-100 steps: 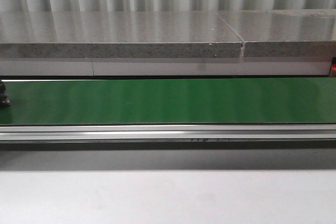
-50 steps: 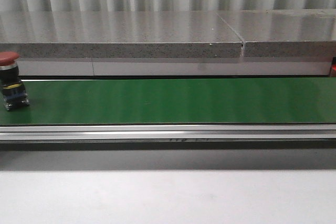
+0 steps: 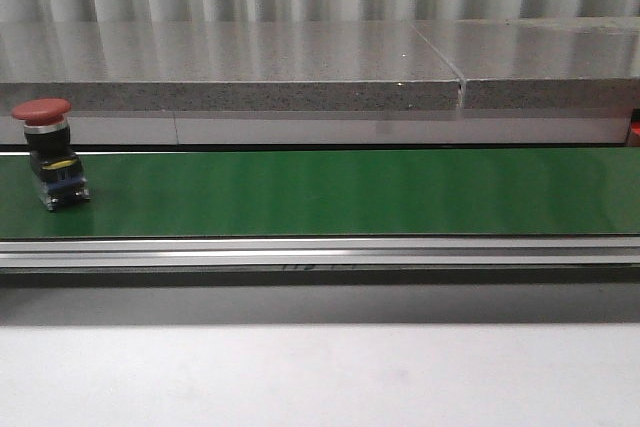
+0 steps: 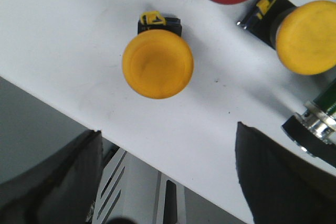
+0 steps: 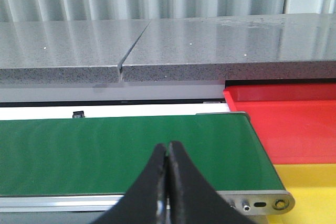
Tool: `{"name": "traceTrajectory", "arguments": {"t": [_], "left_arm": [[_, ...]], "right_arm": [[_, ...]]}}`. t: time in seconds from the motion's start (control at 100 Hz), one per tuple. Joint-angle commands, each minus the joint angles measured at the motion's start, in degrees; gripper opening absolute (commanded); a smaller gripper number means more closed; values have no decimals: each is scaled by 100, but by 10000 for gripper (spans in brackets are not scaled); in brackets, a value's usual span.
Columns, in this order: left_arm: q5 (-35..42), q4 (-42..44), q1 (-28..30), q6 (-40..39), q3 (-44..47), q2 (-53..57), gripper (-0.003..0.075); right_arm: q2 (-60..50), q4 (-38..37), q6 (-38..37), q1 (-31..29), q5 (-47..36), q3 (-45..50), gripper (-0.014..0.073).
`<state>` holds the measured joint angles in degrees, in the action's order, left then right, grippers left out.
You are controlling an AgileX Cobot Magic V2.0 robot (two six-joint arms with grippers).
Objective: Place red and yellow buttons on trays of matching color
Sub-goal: 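Move the left gripper back to a yellow button and grasp it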
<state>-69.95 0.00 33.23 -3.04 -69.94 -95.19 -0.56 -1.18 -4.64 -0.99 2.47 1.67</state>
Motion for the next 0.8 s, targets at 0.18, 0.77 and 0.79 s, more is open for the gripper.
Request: {"name": "traceTrajectory", "arguments": {"t": [0.18,0.77,0.79], "left_arm": [[258,-89,9,-79,-124,-44,514],[1033,-67,9,-91,-124,-446,513],[1048,-67,9,-91,-124,-446,513]], "right_arm": [[-122,-53,48,-31,-433,-113,-67],[-122,-53,48,-31,-433,-113,-67],[-122,-53,48,-31,-433,-113,-67]]}}
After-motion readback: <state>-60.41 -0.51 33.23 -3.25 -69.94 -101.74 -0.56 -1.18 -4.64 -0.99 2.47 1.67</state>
